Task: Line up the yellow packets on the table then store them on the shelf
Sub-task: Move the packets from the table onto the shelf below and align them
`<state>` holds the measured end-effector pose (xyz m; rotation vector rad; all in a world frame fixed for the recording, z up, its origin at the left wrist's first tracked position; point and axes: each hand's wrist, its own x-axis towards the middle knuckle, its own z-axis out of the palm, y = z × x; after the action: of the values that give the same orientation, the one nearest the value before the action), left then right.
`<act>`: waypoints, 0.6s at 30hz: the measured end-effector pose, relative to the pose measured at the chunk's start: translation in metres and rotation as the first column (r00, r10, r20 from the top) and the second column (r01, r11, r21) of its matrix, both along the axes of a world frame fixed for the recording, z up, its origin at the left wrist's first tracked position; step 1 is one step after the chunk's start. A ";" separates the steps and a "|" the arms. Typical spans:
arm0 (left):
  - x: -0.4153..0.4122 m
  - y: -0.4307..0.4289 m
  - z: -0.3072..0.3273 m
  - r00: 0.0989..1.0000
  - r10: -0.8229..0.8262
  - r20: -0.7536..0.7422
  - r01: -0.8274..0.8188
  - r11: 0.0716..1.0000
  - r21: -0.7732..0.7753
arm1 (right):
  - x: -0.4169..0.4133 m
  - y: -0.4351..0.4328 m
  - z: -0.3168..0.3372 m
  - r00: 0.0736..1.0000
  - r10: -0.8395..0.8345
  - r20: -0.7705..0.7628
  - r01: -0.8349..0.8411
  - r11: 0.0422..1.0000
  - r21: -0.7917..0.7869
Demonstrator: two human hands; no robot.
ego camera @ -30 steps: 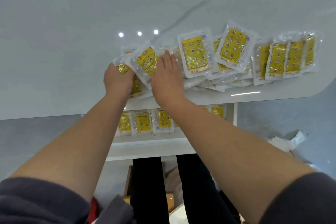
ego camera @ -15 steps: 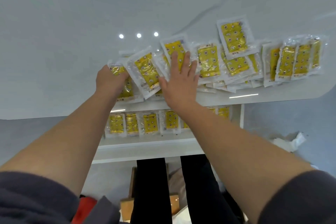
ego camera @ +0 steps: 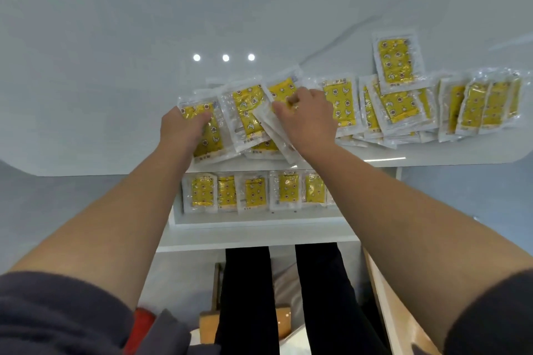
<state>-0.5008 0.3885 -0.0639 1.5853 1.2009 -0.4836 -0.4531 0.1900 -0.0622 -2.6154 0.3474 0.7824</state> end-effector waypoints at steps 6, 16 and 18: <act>-0.002 0.006 0.005 0.997 -0.073 0.007 0.073 0.997 0.007 | 0.011 -0.007 0.001 0.998 -0.056 -0.019 0.055 0.998 -0.028; -0.011 0.034 0.018 0.999 -0.039 -0.021 0.041 0.996 0.083 | 0.010 -0.043 0.034 0.979 -0.174 -0.108 0.202 0.909 0.365; -0.018 0.039 0.022 0.997 -0.063 -0.051 0.067 0.995 0.071 | 0.000 -0.052 0.042 0.977 -0.084 -0.196 0.155 0.910 0.385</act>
<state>-0.5186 0.4273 -0.0418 1.6870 1.2185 -0.5286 -0.4531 0.1376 -0.0207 -2.1302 0.3515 0.9343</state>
